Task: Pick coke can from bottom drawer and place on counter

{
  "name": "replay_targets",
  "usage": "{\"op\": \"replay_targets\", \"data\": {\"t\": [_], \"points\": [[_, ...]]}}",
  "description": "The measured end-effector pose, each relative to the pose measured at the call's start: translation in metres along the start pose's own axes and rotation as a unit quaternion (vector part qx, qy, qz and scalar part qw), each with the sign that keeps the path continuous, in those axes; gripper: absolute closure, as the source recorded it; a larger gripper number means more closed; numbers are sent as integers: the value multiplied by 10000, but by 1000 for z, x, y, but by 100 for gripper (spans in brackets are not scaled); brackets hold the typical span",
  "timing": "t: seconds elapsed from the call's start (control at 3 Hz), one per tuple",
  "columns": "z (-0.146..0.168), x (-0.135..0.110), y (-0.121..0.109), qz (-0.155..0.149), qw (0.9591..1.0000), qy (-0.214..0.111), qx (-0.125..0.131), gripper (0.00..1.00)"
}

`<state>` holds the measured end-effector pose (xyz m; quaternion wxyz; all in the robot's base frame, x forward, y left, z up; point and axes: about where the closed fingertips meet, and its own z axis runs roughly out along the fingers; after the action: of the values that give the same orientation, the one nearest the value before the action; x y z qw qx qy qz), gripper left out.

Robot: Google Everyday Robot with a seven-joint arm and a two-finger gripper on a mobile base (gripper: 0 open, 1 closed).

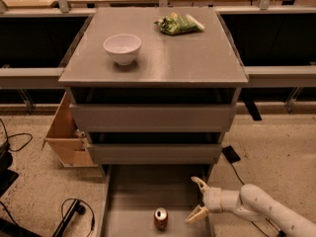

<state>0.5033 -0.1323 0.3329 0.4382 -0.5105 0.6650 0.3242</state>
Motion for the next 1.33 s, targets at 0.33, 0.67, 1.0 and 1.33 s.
{"op": "replay_targets", "data": {"t": [0.33,0.67,1.0,1.33], "points": [[24,12,-1,-44,9999,-2,-112,0],[61,37,3,-92,9992,-108,-372,0],[95,64,11,-16,9977,-210,-637,0],[121,87,20,147,9959,-310,-838,0]]}}
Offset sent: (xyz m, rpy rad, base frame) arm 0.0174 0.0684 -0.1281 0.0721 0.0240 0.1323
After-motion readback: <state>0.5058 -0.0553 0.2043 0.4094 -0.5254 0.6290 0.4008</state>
